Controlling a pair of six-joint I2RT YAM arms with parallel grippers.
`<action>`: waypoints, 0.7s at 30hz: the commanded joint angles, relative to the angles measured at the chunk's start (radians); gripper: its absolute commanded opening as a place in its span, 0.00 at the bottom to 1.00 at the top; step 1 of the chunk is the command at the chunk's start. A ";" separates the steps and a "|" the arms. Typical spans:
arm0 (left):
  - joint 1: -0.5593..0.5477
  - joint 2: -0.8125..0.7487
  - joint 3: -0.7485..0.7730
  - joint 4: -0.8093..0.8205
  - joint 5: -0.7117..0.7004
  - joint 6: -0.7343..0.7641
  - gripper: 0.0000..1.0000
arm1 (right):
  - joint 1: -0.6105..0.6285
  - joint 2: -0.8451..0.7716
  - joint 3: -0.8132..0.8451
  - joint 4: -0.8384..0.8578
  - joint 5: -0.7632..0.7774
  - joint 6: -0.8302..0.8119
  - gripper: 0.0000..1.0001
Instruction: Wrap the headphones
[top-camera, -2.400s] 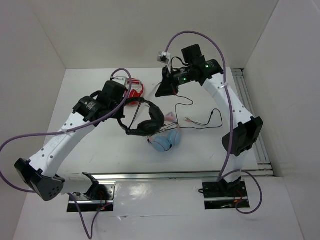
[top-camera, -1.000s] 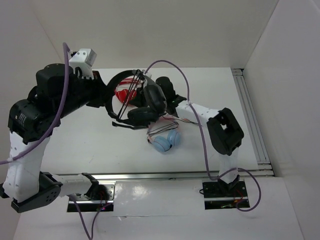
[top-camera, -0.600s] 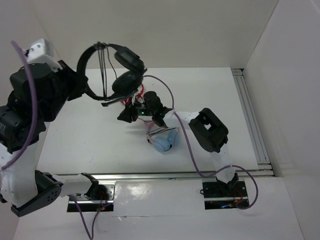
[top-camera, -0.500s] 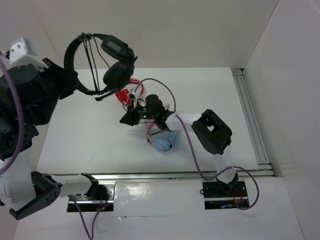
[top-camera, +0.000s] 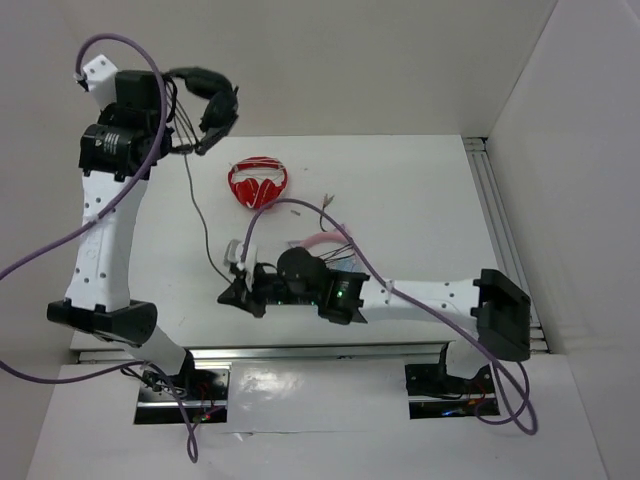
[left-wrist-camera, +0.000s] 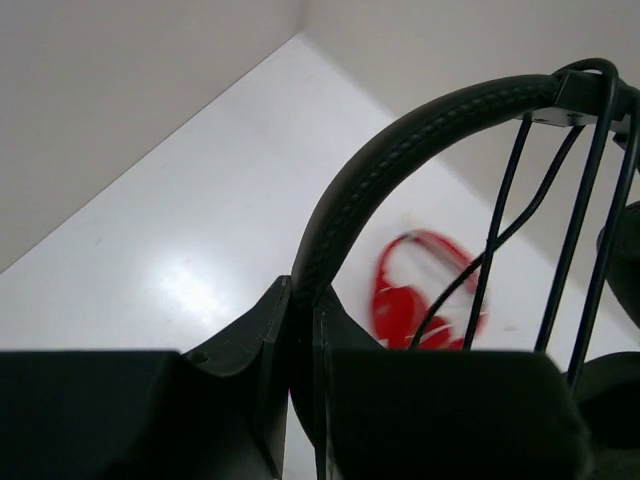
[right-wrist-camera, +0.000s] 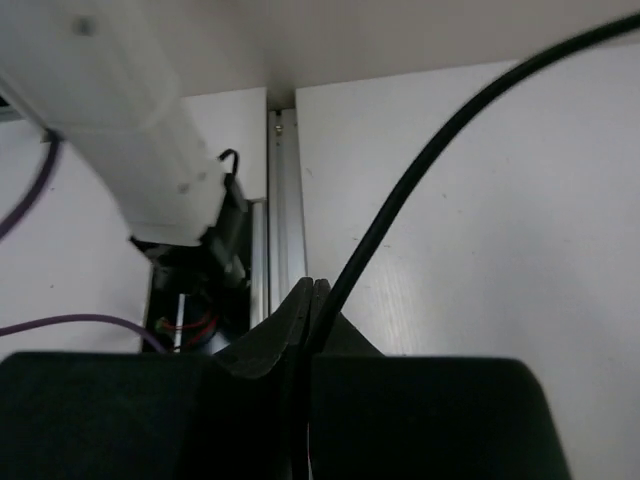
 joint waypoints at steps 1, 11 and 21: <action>0.068 -0.033 -0.118 -0.014 -0.015 -0.093 0.00 | 0.141 -0.116 0.092 -0.213 0.289 -0.161 0.00; 0.045 -0.131 -0.787 0.206 0.349 0.266 0.00 | 0.181 -0.170 0.291 -0.493 0.765 -0.408 0.00; -0.206 -0.408 -0.998 0.194 0.429 0.356 0.00 | -0.110 -0.240 0.235 -0.377 0.935 -0.560 0.00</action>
